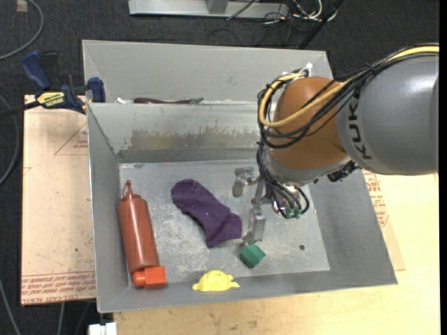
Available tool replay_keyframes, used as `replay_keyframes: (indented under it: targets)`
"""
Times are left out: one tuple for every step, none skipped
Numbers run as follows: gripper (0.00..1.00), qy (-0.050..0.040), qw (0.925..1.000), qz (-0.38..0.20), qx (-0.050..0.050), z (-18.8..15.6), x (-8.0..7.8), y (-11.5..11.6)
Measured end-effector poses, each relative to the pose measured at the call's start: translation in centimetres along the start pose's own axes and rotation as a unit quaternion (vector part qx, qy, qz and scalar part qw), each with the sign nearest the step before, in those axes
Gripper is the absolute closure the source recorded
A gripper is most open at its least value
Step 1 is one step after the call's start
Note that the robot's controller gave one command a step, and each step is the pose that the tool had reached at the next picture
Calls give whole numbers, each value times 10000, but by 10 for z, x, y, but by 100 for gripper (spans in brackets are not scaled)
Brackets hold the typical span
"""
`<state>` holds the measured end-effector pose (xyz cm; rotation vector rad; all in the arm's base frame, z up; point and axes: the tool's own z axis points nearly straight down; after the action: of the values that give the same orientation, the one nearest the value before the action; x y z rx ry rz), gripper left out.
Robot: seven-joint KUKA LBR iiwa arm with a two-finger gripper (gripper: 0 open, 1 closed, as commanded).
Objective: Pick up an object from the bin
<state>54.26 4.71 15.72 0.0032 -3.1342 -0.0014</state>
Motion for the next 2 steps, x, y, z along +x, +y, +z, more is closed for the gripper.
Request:
replay_keyframes:
  targets:
    - [0, -39, 10000, 5, -2, -4, -2, 0]
    - [0, -63, 9997, -216, -3, 39, 0, 5]
